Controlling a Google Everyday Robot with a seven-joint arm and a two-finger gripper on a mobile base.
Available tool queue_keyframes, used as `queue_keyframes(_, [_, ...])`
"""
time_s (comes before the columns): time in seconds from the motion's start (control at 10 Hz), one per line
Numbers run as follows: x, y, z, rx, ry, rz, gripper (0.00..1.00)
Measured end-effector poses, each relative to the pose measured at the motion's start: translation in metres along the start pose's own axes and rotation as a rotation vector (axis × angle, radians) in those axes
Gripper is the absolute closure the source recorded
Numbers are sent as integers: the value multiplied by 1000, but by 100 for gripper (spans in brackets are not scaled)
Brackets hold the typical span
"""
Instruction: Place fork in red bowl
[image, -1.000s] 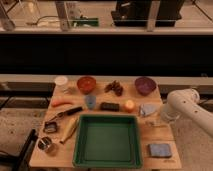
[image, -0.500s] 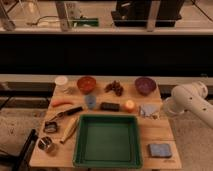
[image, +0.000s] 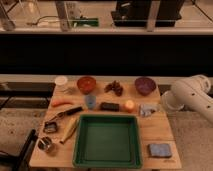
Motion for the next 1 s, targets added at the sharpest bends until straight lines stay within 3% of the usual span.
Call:
queue_keyframes(0.7, [-25,-58,8,49,2,-93,100])
queue_keyframes(1.0, [-51,-81,14,82,-29,-129,100])
